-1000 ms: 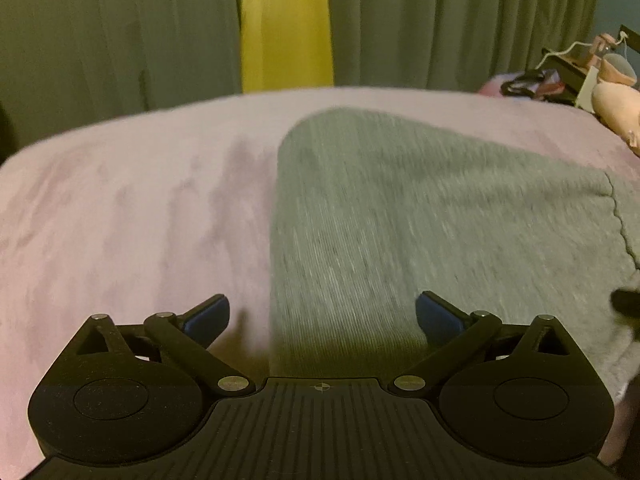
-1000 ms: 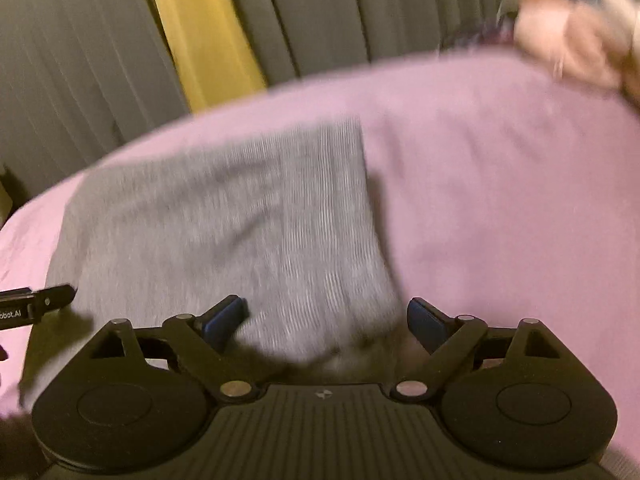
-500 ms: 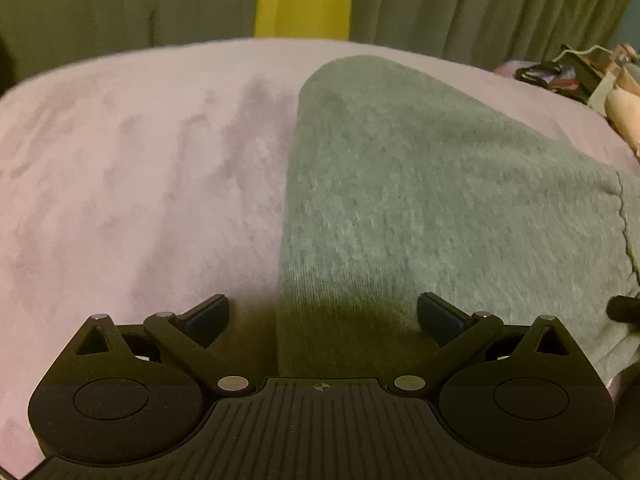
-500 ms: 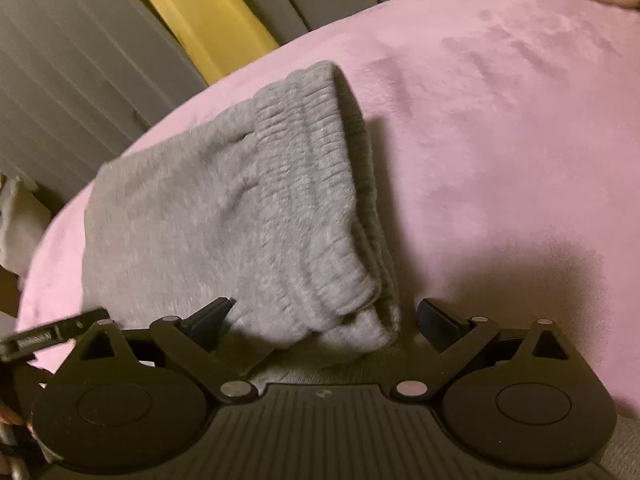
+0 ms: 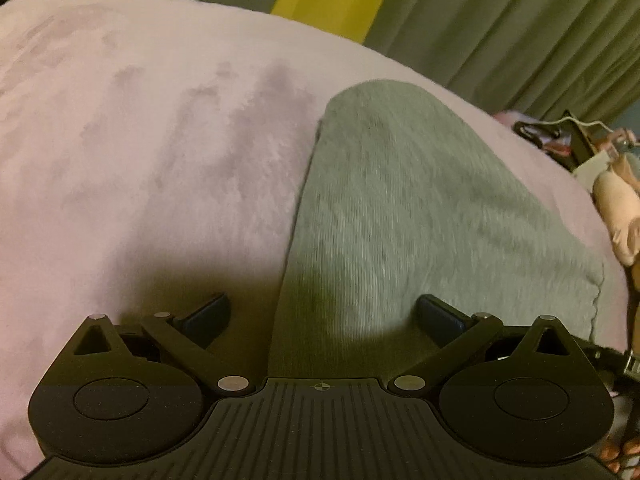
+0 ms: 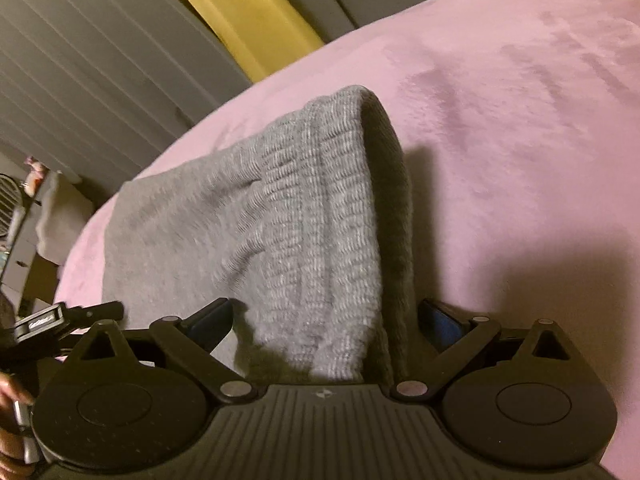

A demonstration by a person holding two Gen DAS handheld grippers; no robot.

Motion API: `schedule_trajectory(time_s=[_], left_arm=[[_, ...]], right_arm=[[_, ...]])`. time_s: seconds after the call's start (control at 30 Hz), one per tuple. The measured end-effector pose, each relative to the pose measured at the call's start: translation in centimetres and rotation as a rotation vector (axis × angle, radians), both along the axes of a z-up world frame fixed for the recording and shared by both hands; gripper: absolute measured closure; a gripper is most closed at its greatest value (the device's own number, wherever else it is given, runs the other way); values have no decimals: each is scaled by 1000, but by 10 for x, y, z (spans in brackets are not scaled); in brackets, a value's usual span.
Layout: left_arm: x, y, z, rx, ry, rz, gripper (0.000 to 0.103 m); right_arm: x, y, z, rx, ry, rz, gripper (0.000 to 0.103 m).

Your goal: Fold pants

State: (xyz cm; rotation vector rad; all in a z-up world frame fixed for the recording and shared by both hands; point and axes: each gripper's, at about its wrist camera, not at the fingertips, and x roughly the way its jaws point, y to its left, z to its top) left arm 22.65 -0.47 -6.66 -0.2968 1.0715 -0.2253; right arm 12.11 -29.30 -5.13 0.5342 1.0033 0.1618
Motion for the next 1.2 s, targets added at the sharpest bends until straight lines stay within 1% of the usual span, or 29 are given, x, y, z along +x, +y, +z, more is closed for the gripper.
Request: schedule_trajectory(time_s=[0.1,0.13,0.17,0.23,0.33,0.47,0.6,0.63,0.67,0.7,0.73,0.77,0.8,0.83,0.9,0.97,1.0,1.03,1.07,1.1,1.13,1.17,1.2], left_arm=[[7,1,-2,-12,-14,-14,0],[9,1,-3,-16,-19,-20,0],[10,1,-4,-19,-23,-26,0],[14,0,-4,-25,-30,-34,0],[15,-4,-3,-31,-41,-55,0],[21,-8,-5,-33,-51,-80,0],[24,-11,-5,-57,-70,-90,0],[24,-11,-6,-70,-73,-93,2],[24,-12,-6,-78,-78,-97,10],[24,-12,-5,-96,-84,-106,14],[24,-12,-4,-118,-87,-113,21],[23,-11,-4,-129,-90,-118,27],[23,-11,-5,-140,-90,-126,27],[24,-9,-6,-153,-87,-123,27],[26,-9,-10,-169,-73,-116,23],[32,-16,-14,-169,-59,-148,7],[34,-20,-14,-167,-57,-166,5],[36,-25,-15,-147,-63,-170,6],[37,-27,-15,-139,-78,-173,15],[36,-29,-14,-118,-99,-167,23],[35,-30,-13,-112,-106,-167,32],[33,-28,-11,-127,-112,-160,44],[31,-27,-8,-135,-117,-153,50]], right_arm=[[1,-2,-2,33,-22,5,5],[1,-2,-1,36,-30,5,10],[1,-2,-2,29,-32,2,19],[2,-4,-3,28,-41,-3,27],[1,-6,-4,50,-38,-7,27],[8,-8,-8,78,-40,2,19],[10,-12,-11,103,-51,-6,17],[9,-15,-12,108,-55,-8,17],[9,-16,-13,111,-56,-11,17],[8,-16,-12,108,-60,-14,19],[8,-16,-13,100,-66,-18,27],[8,-15,-15,97,-65,-22,33],[8,-17,-16,112,-62,-26,34],[8,-21,-17,138,-60,-34,34],[9,-25,-20,164,-51,-46,32],[12,-23,-22,185,-59,-31,18],[14,-21,-22,185,-61,-24,16],[16,-19,-22,175,-59,-21,16],[16,-18,-22,173,-58,-30,16],[15,-18,-22,173,-61,-42,17],[12,-18,-21,159,-65,-56,25],[9,-15,-19,125,-69,-66,38],[4,-13,-18,103,-76,-68,40]])
